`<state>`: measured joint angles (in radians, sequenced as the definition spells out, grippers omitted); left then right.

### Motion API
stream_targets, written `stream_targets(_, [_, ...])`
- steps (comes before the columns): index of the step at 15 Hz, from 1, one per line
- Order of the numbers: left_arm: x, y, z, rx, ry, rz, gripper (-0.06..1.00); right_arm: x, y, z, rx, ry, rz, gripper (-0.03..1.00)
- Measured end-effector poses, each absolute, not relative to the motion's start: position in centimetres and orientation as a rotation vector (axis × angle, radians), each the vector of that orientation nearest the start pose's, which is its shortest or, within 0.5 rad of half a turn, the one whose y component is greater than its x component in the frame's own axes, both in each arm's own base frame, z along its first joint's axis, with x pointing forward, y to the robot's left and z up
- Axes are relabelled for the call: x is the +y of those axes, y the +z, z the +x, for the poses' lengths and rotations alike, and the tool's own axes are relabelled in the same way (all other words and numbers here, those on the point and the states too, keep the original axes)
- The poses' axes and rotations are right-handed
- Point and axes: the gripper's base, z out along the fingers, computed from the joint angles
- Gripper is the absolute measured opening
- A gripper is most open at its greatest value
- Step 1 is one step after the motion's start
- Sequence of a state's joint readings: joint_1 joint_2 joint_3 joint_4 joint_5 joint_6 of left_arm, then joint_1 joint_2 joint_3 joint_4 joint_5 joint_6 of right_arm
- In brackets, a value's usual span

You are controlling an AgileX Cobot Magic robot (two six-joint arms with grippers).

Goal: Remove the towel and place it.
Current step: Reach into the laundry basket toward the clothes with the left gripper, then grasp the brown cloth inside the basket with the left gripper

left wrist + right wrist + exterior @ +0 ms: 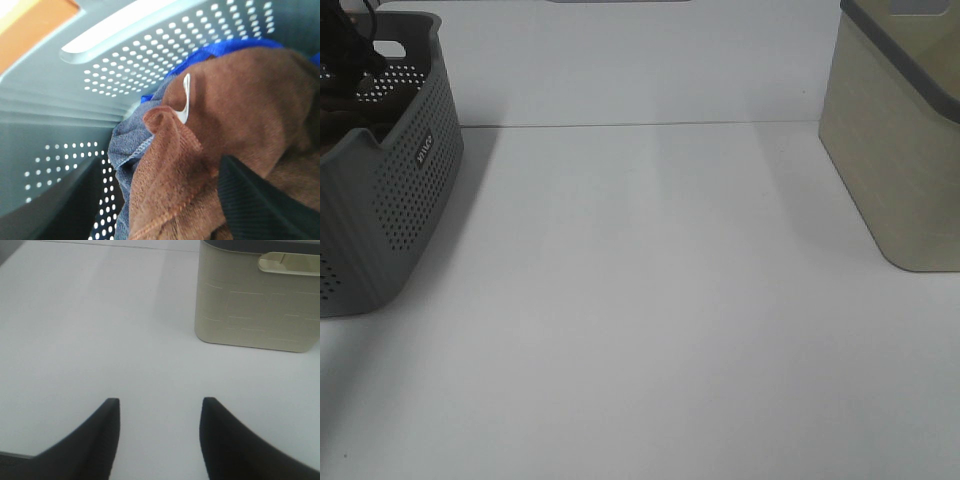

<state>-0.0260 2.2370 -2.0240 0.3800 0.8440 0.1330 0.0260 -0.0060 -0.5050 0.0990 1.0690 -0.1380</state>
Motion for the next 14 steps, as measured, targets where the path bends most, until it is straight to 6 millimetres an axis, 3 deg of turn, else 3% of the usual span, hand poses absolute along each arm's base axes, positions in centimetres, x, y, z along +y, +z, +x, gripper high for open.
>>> stream_targets(3, [1.2, 24.4, 50.6, 2.514, 0.492, 0.396, 0.64, 0.8, 27.8, -0.7, 2.031, 0.048, -0.173, 0.48])
stream_targets(14, [1.3, 20.6, 51.9, 2.514, 0.533, 0.459, 0.64, 0.8, 27.8, -0.7, 2.031, 0.048, -0.173, 0.48])
